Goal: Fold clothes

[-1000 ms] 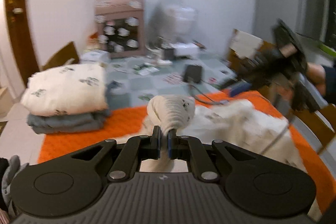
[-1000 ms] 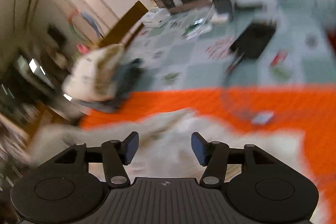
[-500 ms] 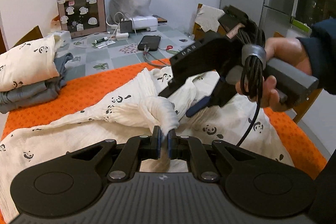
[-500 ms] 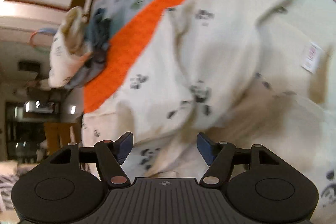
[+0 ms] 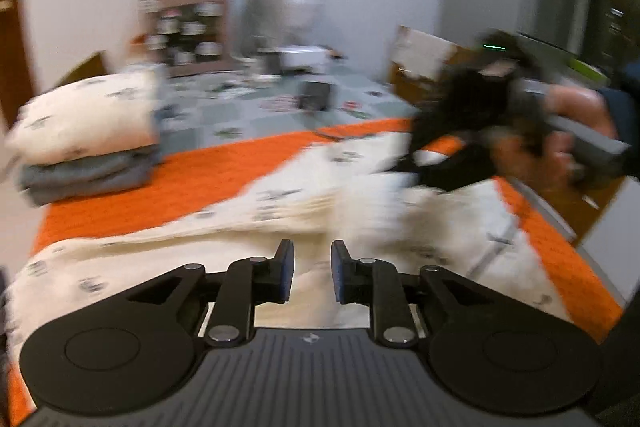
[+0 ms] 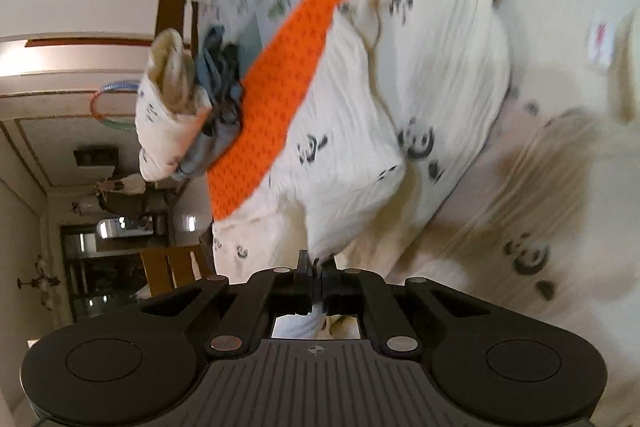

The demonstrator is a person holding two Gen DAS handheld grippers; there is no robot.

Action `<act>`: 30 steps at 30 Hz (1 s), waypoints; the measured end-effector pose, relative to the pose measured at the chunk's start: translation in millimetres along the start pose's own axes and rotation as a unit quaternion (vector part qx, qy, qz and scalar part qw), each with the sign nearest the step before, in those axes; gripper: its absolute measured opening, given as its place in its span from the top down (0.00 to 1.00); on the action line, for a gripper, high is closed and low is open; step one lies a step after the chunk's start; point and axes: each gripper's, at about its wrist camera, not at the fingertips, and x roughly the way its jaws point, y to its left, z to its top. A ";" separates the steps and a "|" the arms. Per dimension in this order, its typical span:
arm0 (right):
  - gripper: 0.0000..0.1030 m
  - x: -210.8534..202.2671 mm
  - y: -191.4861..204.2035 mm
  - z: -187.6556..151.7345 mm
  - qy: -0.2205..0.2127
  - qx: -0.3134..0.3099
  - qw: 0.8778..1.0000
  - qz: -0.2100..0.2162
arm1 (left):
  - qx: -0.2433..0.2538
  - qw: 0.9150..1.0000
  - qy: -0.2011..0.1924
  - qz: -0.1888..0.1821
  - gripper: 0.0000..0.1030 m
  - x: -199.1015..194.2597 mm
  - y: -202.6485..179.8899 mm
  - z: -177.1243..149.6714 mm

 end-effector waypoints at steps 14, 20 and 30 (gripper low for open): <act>0.94 -40.2 -34.3 -11.5 -0.066 0.001 0.996 -0.055 | -0.196 0.939 0.072 0.272 0.51 43.6 204.2 -26.4; 0.94 -36.4 -36.3 -22.4 -0.074 -0.007 0.994 -0.075 | -0.252 0.916 0.074 0.302 0.46 78.7 239.3 -3.2; 0.94 -31.9 -38.6 -27.1 -0.087 -0.005 0.992 -0.087 | -0.274 0.891 0.102 0.346 0.43 153.8 273.1 11.5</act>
